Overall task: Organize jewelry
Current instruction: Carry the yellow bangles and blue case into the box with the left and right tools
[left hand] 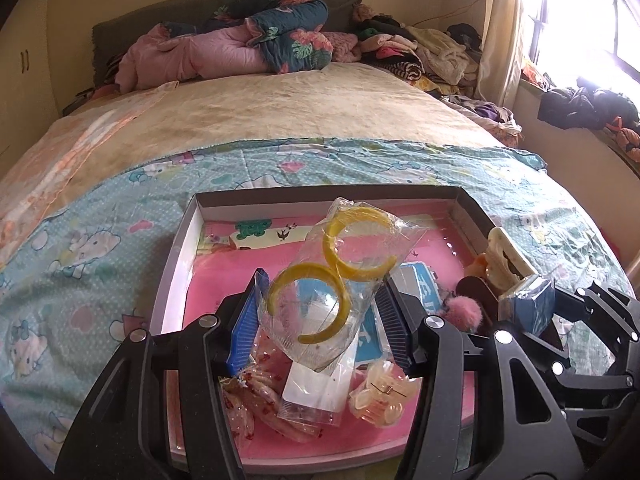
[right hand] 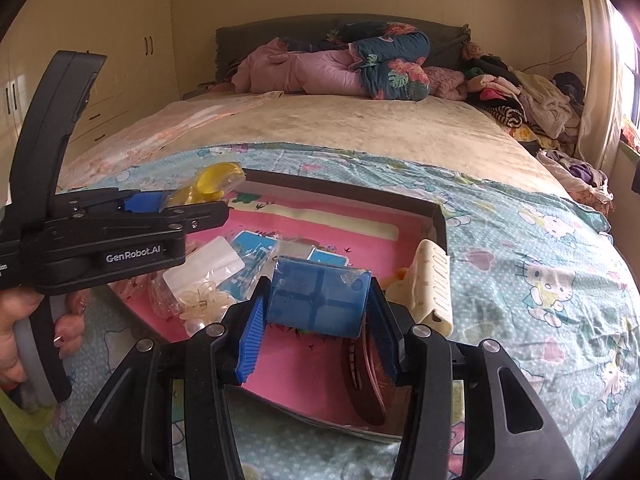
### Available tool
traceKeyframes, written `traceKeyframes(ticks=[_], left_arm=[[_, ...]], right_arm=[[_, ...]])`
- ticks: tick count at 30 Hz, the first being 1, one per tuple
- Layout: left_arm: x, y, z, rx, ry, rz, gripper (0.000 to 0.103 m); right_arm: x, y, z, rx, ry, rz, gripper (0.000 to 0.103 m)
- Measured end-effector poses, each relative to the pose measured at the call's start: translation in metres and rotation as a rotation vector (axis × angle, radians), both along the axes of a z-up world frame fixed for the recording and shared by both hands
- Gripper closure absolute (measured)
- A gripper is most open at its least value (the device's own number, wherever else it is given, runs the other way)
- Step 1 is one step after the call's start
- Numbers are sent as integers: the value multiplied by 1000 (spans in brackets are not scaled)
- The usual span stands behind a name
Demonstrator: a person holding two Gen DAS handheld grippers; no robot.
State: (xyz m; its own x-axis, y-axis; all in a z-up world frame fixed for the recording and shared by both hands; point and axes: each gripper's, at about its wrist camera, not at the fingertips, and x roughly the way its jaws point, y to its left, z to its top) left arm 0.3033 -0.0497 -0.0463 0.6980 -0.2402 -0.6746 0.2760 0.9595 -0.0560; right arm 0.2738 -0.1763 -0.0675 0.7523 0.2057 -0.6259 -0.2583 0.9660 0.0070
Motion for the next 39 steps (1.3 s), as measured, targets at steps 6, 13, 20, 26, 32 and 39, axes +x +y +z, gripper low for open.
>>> traceKeyframes(ticks=[6,13,20,26,32,39], left_arm=[[10,2,-7,-1,16,12,57],[14,1,-17,7,41,10,57],[10,0,-21,14,54,-2,56],[3,0,-23,19,60,-7,51],[-16,6,-11,0,24,10,36],[-51,14,8,-21,-43,37,25]], right_arm=[[2,12,-11,-4,23,34,57],[3,26,-25,-23,53,69,57],[2,27,-31,-14,70,61,56],[-4,17,-27,7,63,34,47],[-22,-4,-16,41,27,-10,40],[-44,-25,0,77,-20,-49,32]])
